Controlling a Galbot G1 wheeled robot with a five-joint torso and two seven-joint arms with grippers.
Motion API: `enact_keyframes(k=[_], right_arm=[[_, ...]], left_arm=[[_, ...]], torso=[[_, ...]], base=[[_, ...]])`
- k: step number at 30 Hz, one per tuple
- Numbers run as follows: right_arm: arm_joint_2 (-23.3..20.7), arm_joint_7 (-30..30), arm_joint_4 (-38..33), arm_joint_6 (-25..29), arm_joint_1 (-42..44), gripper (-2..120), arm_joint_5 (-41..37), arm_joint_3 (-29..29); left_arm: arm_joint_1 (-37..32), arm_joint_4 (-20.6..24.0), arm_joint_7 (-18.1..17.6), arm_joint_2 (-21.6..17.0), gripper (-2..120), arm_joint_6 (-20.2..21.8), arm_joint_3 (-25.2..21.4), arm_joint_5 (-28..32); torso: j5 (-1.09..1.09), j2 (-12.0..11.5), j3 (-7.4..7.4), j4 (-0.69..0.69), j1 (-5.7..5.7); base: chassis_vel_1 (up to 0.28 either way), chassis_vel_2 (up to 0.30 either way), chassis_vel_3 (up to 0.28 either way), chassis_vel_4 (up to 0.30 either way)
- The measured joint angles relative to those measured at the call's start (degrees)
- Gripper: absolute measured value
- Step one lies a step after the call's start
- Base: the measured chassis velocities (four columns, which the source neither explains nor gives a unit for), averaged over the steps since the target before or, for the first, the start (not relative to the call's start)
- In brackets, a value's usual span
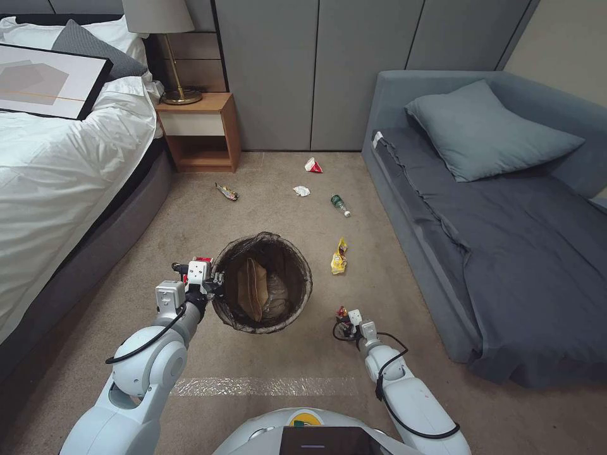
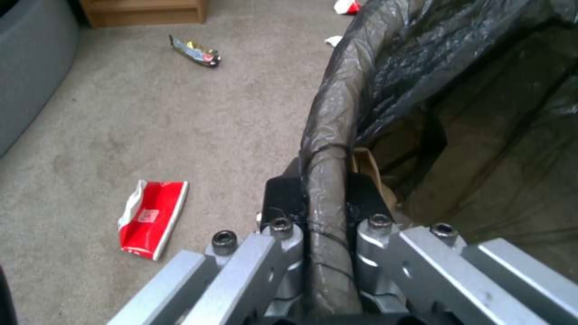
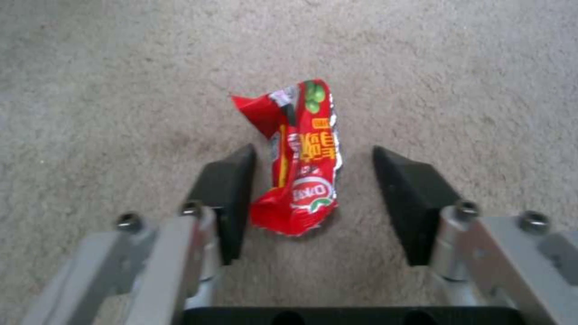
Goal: Pick up the trash bin, then pick up the garbage from the floor and place it into the trash bin.
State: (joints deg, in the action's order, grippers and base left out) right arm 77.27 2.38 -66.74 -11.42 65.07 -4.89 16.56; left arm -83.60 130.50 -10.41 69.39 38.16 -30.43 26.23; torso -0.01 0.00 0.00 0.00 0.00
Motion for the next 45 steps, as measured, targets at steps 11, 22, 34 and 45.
enact_keyframes(k=[11, 22, 34, 45], right_arm=[[-0.1, 0.1, 0.1, 0.2, 0.4, 7, -0.1, 0.9], [-0.5, -0.1, -2.4, 0.4, 1.6, 0, 0.6, 1.5], [-5.1, -0.8, -25.5, -0.4, 10.4, 0, -1.4, 5.0], [-11.5, -0.8, -43.6, -5.6, 11.6, 0, -10.2, 7.3]], left_arm=[[0.2, -0.1, -0.1, -0.1, 5, 0.0, 0.5, -0.1], [0.4, -0.5, -0.1, 0.1, 5, 0.0, 0.7, -0.2], [0.4, -0.1, -0.1, 0.0, 5, 0.1, 0.4, 0.1], [0.2, -0.2, -0.1, -0.2, 5, 0.3, 0.7, 0.0]], torso=[[0.0, 0.0, 0.0, -0.01, 0.0], [0.01, 0.0, 0.01, -0.03, 0.0], [0.01, 0.0, 0.0, -0.03, 0.0], [0.02, 0.0, 0.0, 0.0, 0.0]], base=[[0.0, 0.0, 0.0, 0.0], [0.0, 0.0, 0.0, 0.0], [0.0, 0.0, 0.0, 0.0], [0.0, 0.0, 0.0, 0.0]])
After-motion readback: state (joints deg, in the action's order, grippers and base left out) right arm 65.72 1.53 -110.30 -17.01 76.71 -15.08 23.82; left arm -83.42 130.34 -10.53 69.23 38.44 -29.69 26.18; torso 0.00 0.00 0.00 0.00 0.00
